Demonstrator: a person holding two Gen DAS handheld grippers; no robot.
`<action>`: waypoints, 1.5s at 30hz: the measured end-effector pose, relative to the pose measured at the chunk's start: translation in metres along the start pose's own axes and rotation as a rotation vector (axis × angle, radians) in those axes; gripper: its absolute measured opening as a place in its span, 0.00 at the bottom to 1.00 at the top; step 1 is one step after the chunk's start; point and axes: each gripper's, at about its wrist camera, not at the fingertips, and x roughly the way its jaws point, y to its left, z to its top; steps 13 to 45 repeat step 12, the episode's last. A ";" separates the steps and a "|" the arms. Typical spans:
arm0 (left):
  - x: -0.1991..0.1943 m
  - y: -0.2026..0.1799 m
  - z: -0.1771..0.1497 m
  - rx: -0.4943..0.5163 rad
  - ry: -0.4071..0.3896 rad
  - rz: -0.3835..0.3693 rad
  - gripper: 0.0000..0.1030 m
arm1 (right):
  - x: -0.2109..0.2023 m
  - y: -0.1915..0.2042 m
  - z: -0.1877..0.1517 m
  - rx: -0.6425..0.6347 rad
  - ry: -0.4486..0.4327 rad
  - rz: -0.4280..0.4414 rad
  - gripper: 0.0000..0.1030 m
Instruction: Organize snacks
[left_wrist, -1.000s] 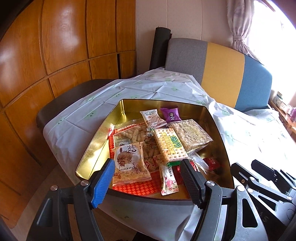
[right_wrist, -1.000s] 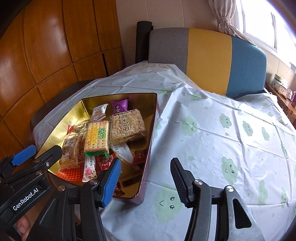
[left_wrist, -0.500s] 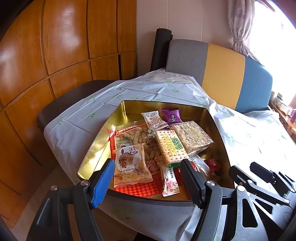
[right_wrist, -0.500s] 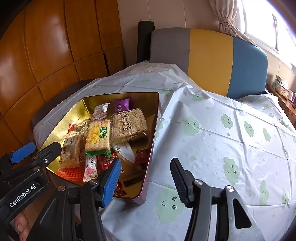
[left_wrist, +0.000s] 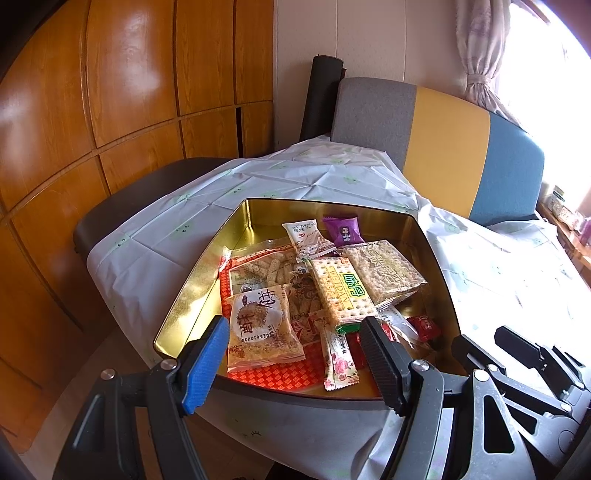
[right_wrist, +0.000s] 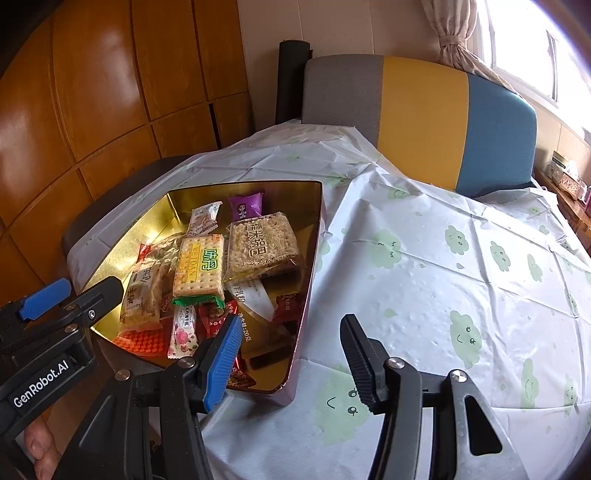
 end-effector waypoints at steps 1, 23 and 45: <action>0.000 0.000 0.000 0.000 0.002 -0.002 0.71 | 0.000 0.000 0.000 -0.001 0.000 0.000 0.55; -0.001 -0.001 0.000 0.015 -0.022 0.001 0.71 | 0.004 -0.001 -0.004 0.003 0.012 0.000 0.55; -0.001 -0.001 0.000 0.015 -0.022 0.001 0.71 | 0.004 -0.001 -0.004 0.003 0.012 0.000 0.55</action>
